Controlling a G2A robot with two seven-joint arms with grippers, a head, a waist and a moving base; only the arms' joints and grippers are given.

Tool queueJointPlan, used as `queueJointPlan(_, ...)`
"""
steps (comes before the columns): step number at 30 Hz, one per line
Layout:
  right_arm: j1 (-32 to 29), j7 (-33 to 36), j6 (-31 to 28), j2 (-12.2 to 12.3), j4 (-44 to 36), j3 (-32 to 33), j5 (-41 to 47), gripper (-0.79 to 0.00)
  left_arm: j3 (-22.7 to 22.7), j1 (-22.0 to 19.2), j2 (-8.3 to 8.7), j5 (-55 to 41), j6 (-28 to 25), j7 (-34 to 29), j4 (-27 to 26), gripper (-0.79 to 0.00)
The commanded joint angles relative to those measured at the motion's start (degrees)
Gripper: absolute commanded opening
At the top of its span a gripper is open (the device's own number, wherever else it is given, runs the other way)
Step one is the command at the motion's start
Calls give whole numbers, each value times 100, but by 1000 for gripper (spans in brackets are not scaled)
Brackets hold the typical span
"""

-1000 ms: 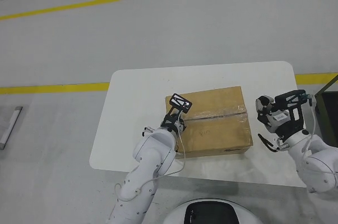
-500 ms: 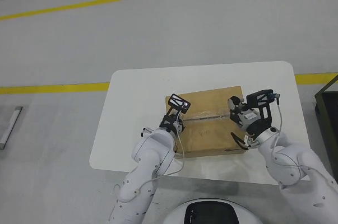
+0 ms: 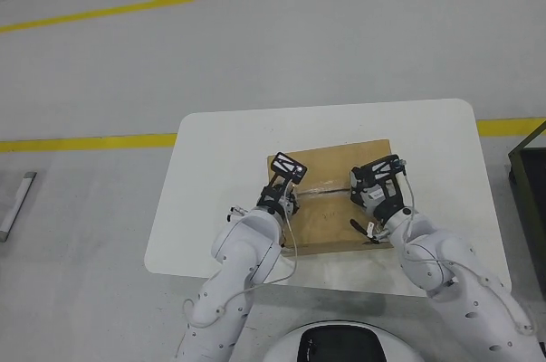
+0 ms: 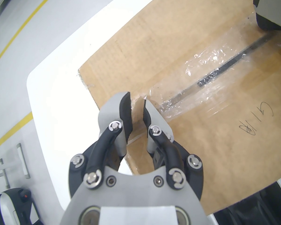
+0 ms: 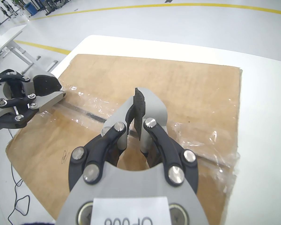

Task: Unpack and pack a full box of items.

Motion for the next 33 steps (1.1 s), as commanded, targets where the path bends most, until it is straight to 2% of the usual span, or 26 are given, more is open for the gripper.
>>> queueJointPlan(1, 7, -19, 9, -2, 33, -20, -96, -785, -12, 4, 0, -6, -9, -9, -17, 0)
queueJointPlan(11, 37, -50, -6, -22, 51, -114, -406, -785, -272, 95, 26, -60, 13, -98, -418, 0)
queueJointPlan(22, -112, -115, 7, -16, -375, 18, -617, -785, -787, 381, 93, -198, 42, -220, -931, 0)
queueJointPlan(33, -59, -95, 132, -50, -58, -12, -738, -785, -1146, 544, 145, -292, 61, -108, -1267, 0)
